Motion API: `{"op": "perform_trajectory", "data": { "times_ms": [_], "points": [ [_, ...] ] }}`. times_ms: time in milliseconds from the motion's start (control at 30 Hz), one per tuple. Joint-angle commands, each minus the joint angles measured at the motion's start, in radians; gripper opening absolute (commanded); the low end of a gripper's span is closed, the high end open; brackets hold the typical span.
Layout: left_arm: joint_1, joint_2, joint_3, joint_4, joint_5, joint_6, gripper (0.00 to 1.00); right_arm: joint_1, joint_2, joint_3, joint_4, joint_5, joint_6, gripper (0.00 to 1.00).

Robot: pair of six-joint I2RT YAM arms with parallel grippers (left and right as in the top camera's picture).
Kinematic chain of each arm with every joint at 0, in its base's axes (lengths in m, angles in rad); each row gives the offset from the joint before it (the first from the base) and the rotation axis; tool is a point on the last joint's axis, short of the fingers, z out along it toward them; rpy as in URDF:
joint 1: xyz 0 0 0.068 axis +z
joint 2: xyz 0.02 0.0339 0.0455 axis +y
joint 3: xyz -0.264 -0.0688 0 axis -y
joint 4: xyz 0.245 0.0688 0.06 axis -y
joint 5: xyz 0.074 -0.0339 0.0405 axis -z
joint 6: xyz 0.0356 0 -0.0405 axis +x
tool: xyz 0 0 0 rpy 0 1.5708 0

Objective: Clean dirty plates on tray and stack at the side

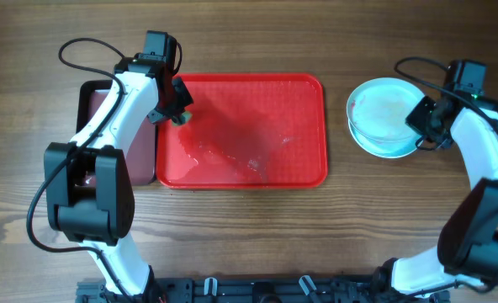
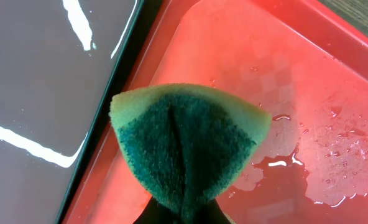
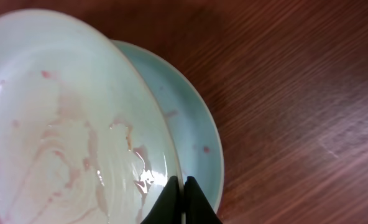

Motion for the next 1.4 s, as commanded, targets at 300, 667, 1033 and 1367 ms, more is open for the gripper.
{"op": "perform_trajectory", "data": {
  "times_ms": [300,667,1033,1367],
  "points": [
    [-0.005,-0.031,0.016,-0.008,-0.013,0.018,0.04,0.002,0.017,0.014,-0.039,0.064,-0.040,0.05],
    [-0.002,-0.032,0.022,-0.010,-0.013,0.026,0.04,0.003,0.000,0.042,-0.126,-0.006,-0.061,0.51],
    [0.060,-0.138,0.140,-0.199,-0.095,0.365,0.04,0.101,-0.067,0.178,-0.154,-0.614,-0.237,0.74],
    [0.224,-0.087,-0.003,-0.129,-0.124,0.517,0.04,0.361,-0.067,0.176,-0.151,-0.438,-0.261,0.80]
  ]
}}
